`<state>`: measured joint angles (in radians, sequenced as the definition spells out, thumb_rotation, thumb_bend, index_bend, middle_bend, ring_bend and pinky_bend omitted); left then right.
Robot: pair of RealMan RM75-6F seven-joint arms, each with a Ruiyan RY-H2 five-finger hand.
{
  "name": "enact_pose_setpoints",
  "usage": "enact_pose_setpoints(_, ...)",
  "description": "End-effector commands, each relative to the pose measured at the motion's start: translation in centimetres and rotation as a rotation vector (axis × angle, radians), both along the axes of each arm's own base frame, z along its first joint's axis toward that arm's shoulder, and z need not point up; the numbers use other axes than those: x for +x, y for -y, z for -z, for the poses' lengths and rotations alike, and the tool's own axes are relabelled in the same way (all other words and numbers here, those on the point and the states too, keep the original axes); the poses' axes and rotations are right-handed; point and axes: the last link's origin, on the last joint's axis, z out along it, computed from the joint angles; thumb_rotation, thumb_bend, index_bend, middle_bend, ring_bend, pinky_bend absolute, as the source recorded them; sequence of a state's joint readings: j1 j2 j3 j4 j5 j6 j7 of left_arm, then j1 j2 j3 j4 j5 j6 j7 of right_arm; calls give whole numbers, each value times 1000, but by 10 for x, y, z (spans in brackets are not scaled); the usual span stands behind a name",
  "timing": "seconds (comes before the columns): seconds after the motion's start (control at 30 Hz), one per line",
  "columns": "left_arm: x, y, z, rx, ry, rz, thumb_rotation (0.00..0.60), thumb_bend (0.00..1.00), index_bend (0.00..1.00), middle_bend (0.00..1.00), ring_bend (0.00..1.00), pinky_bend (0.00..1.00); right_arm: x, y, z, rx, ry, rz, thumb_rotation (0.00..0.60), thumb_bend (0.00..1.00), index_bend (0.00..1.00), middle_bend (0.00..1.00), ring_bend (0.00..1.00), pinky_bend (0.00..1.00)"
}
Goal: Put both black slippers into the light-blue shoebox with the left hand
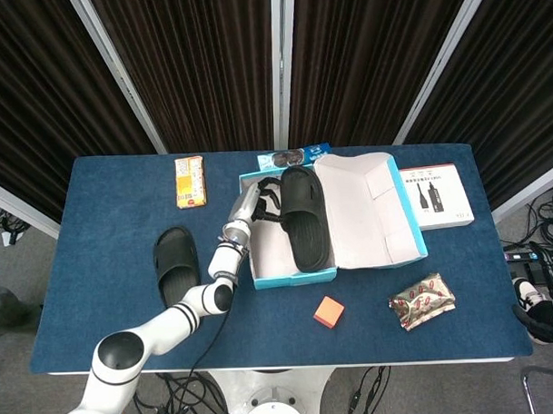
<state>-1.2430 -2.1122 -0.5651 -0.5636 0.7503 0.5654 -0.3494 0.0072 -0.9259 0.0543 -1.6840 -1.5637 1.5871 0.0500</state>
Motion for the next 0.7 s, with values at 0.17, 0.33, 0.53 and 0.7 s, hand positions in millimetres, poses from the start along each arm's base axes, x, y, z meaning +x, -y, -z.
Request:
enact_pose_setpoints(0.17,1,2,8,-8,-117,56,600,0,456,524,823,629,0,1,0,1,0,-2,600,88,59,163,0,41)
enact_pose_setpoints(0.33,0,3,10,23,-208,94,600,0,368,449,785,608,0,1,0,0,-2,2,600,89,59,163,0,41)
enact_pose_setpoints(0.53,3,5,10,51,-302,164,600,0,242,253,451,580,0,1,0,0,0,2,600,89,60,164,0,41)
enact_pose_setpoints(0.7,6,9,10,97,-378,229,600,0,211,161,156,516,0,1,1,3,0,0,600,90,59,164,0,43)
